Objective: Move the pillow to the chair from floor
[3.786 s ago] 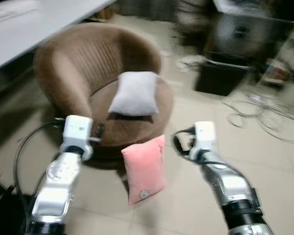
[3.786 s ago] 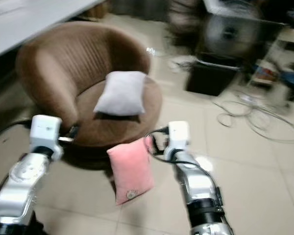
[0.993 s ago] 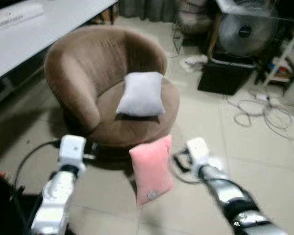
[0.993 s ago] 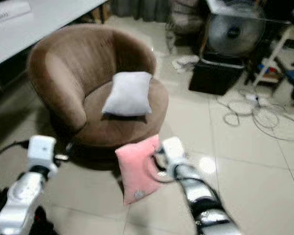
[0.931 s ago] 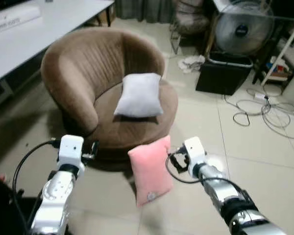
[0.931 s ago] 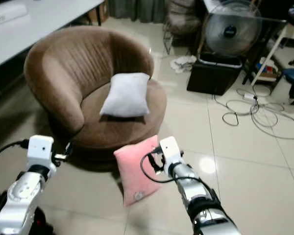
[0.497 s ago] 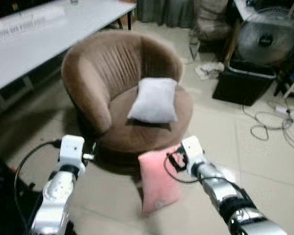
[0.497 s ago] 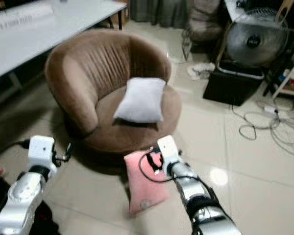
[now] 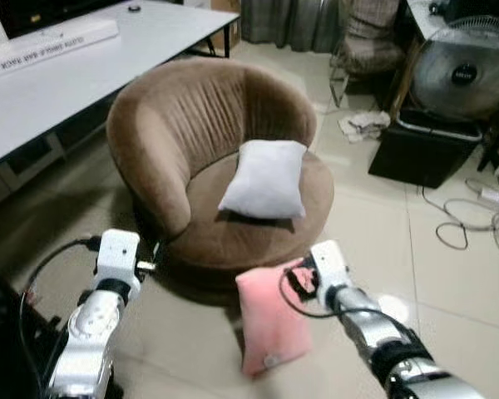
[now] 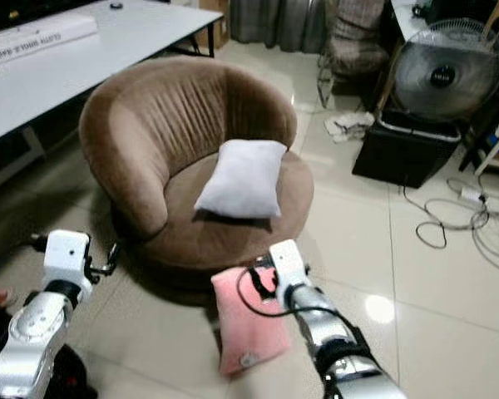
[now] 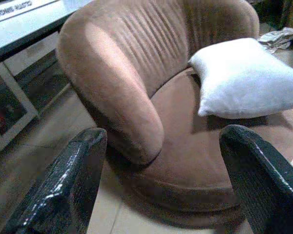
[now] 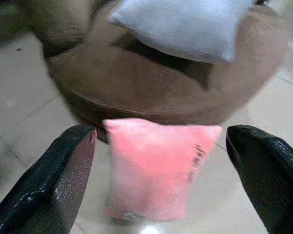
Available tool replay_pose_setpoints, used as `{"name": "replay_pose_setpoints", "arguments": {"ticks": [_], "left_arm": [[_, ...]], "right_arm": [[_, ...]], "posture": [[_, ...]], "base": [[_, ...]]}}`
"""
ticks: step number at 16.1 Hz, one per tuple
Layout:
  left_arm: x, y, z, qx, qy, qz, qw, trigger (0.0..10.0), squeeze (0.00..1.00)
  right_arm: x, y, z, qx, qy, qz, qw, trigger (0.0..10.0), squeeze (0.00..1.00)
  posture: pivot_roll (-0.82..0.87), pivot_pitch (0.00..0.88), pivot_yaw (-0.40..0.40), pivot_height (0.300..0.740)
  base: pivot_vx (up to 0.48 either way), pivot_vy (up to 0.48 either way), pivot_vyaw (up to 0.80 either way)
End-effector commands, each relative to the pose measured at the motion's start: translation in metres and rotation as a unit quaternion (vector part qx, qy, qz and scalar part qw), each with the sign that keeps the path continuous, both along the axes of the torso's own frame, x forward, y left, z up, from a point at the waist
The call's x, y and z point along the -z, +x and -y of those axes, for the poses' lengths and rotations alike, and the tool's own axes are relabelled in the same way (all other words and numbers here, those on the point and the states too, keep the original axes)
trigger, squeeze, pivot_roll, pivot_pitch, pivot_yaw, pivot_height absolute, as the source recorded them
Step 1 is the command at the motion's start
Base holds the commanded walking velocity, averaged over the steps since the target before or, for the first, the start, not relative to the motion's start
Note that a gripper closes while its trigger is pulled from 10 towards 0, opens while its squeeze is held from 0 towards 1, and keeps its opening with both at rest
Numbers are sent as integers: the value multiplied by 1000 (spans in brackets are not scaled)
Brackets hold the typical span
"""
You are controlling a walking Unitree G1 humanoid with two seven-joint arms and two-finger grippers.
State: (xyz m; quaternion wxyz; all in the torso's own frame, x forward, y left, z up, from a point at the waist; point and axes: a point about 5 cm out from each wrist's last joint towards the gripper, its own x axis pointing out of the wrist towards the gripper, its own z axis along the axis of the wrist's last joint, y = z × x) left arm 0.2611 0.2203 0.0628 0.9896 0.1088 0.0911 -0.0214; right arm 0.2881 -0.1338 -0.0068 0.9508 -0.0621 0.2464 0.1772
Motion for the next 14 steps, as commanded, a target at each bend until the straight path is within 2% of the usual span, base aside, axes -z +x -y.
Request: {"name": "replay_pose_setpoints", "arguments": {"ticks": [1,3,7,14], "left_arm": [[0,4,10,20,-6,0,1000,10000,0],[0,5,10,21,-5,-1,1000,10000,0],[-1,5,9,22,-2,-2,1000,10000,0],[-1,6,9,22,-1,-1,1000,10000,0]], "right_arm": [[0,0,15,22,-7,-2,1000,10000,0],[1,0,18,26,-9,-3,1000,10000,0],[-14,10,16,16,-2,33,999,10000,0],[-21,12,6,7,4,47,999,10000,0]], "posture": [[126,0,-6,740],[124,0,-4,740],[127,0,0,740],[129,0,-1,740]], "base": [[330,0,-488],[330,0,-550],[331,0,0],[331,0,0]]}}
